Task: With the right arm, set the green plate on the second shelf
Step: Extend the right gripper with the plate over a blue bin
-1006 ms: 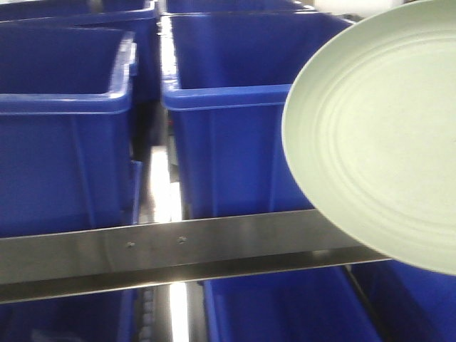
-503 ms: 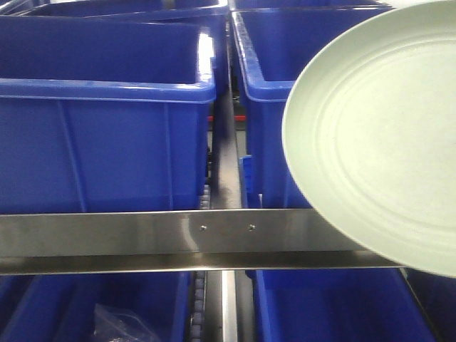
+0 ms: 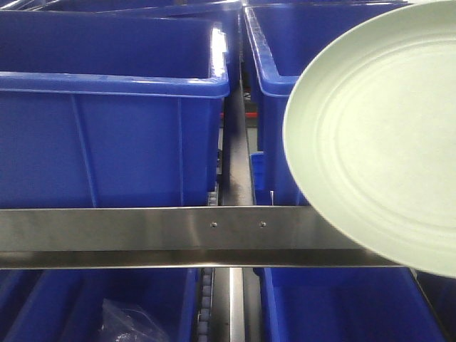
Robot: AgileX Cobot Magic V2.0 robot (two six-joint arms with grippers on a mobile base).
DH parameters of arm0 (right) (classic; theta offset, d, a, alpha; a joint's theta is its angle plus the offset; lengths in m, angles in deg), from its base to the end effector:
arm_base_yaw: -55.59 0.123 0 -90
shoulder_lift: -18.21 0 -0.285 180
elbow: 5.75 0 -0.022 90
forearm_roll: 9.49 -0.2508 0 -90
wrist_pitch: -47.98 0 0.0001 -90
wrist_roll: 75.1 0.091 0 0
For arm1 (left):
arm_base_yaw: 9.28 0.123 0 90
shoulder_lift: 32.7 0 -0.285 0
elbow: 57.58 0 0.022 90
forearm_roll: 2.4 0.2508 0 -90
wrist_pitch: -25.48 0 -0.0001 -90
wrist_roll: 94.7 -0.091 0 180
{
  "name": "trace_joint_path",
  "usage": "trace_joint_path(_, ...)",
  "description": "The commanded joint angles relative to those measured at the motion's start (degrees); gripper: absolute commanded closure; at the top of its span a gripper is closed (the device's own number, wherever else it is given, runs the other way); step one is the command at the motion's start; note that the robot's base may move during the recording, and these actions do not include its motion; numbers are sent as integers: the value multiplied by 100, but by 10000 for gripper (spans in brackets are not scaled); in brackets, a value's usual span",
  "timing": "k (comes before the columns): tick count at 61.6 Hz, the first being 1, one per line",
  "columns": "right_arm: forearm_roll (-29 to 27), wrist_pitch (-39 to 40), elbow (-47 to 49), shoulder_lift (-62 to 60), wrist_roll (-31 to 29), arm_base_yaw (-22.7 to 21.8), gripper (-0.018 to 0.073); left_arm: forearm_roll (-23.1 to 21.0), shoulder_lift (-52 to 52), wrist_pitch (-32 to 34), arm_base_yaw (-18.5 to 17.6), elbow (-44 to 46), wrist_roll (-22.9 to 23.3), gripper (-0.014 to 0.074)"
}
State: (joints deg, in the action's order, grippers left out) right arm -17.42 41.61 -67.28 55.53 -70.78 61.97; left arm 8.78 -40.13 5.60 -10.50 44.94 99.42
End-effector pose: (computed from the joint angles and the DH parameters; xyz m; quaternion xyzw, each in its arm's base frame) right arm 0.1115 0.0139 0.2550 0.0357 0.7934 0.1041 0.5987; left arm 0.0533 0.0049 0.1813 -0.0365 0.7894 0.0003 0.6128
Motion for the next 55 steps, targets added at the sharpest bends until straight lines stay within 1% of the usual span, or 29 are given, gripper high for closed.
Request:
trace_joint_path(1,-25,638,183,14,20,-23,503,22,118,392,-26,-181,-4,472)
trace_joint_path(55,-25,638,250,13,26,-23,503,22,118,392,-26,-181,-4,472)
